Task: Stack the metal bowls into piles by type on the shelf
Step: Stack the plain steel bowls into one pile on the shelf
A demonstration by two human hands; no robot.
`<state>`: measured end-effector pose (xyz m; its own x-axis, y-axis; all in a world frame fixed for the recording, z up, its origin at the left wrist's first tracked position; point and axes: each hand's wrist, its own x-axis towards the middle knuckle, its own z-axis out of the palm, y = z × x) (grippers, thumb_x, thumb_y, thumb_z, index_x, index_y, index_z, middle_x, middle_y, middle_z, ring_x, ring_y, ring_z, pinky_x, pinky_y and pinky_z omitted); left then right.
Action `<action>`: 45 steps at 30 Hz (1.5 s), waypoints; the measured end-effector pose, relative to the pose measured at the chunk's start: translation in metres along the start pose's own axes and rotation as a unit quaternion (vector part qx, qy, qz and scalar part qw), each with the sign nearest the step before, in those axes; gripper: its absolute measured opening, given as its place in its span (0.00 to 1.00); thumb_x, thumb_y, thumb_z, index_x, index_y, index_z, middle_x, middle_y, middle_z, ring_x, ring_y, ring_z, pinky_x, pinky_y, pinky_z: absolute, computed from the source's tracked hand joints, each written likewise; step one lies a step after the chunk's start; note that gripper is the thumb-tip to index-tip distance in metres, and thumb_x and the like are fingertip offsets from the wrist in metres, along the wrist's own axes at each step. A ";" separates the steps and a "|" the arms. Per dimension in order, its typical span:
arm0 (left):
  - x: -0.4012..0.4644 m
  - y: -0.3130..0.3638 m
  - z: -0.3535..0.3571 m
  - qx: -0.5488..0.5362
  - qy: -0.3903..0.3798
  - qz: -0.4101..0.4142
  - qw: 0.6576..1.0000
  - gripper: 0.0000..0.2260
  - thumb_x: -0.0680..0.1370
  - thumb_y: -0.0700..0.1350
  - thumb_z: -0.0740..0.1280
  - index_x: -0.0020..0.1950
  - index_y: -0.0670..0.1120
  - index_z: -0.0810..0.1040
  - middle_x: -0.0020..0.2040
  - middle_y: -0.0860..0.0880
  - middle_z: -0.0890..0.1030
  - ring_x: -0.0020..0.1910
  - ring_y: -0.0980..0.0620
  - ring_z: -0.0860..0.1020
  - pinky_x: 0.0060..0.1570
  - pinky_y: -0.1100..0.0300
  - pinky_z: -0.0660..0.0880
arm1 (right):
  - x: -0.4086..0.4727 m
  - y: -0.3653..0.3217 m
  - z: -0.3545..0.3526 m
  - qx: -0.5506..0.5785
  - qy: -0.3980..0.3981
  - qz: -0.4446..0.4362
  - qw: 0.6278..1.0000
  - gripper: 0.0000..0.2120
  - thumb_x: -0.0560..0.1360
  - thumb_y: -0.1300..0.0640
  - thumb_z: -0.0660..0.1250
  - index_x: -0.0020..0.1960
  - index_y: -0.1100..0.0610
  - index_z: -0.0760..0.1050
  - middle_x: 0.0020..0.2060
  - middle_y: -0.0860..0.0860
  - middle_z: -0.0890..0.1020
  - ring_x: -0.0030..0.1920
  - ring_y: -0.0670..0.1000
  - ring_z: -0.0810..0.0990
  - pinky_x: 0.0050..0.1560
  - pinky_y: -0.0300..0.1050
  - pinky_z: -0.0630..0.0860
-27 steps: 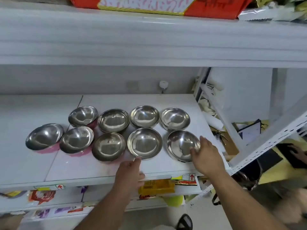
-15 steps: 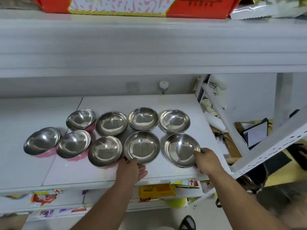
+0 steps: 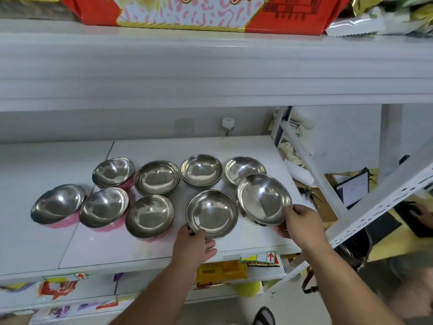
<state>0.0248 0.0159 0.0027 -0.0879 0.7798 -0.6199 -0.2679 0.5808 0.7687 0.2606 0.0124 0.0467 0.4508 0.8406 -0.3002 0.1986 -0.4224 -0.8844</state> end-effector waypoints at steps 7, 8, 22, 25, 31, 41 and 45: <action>-0.007 -0.002 0.006 0.039 -0.089 0.001 0.995 0.07 0.82 0.42 0.64 0.60 0.46 0.76 0.54 0.41 0.82 0.50 0.47 0.84 0.42 0.54 0.84 | -0.011 -0.015 0.026 0.044 -0.074 0.024 0.996 0.15 0.82 0.54 0.63 0.48 0.65 0.81 0.36 0.63 0.87 0.35 0.55 0.85 0.48 0.54 0.86; -0.008 -0.003 0.005 0.050 -0.101 0.002 0.994 0.08 0.82 0.43 0.64 0.61 0.47 0.76 0.56 0.42 0.82 0.51 0.47 0.85 0.44 0.54 0.84 | -0.011 -0.015 0.029 0.039 -0.080 0.027 0.996 0.15 0.82 0.54 0.63 0.48 0.65 0.80 0.36 0.63 0.87 0.37 0.55 0.86 0.49 0.54 0.86; -0.013 -0.004 -0.023 0.088 -0.124 -0.013 0.988 0.26 0.79 0.38 0.67 0.77 0.45 0.64 0.59 0.46 0.78 0.56 0.46 0.82 0.57 0.50 0.81 | -0.015 -0.006 0.049 -0.045 -0.092 0.041 0.994 0.13 0.79 0.55 0.68 0.47 0.66 0.80 0.33 0.63 0.87 0.31 0.54 0.84 0.43 0.51 0.86; -0.013 0.009 -0.028 0.195 -0.045 0.065 0.978 0.23 0.80 0.43 0.66 0.75 0.47 0.69 0.66 0.47 0.76 0.58 0.49 0.79 0.61 0.53 0.78 | -0.014 -0.004 0.044 -0.092 -0.038 0.008 0.995 0.14 0.79 0.50 0.68 0.47 0.61 0.79 0.35 0.57 0.86 0.28 0.52 0.85 0.39 0.51 0.84; -0.007 0.056 -0.021 0.211 0.028 0.155 0.965 0.23 0.80 0.49 0.65 0.76 0.48 0.68 0.73 0.50 0.72 0.70 0.48 0.72 0.63 0.55 0.68 | -0.006 -0.011 0.036 -0.122 0.036 -0.026 0.992 0.14 0.77 0.45 0.67 0.45 0.56 0.79 0.40 0.52 0.84 0.45 0.57 0.84 0.51 0.54 0.80; 0.047 0.090 0.016 0.133 0.062 0.086 0.985 0.17 0.79 0.44 0.64 0.64 0.35 0.76 0.61 0.35 0.80 0.50 0.44 0.76 0.51 0.50 0.74 | 0.042 -0.039 0.035 0.007 -0.007 0.046 0.999 0.21 0.80 0.55 0.66 0.63 0.73 0.72 0.49 0.65 0.82 0.57 0.68 0.82 0.60 0.64 0.78; 0.065 0.090 0.026 0.117 0.074 0.056 0.989 0.18 0.79 0.44 0.63 0.65 0.35 0.76 0.50 0.42 0.76 0.47 0.45 0.74 0.49 0.53 0.73 | 0.064 -0.039 0.038 0.048 -0.038 0.080 0.995 0.12 0.81 0.55 0.66 0.59 0.63 0.73 0.45 0.55 0.79 0.49 0.56 0.83 0.57 0.57 0.81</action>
<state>0.0200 0.1247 0.0355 -0.2485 0.8100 -0.5311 -0.0201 0.5439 0.8389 0.2490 0.0957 0.0480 0.4013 0.7904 -0.4629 0.0443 -0.5215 -0.8521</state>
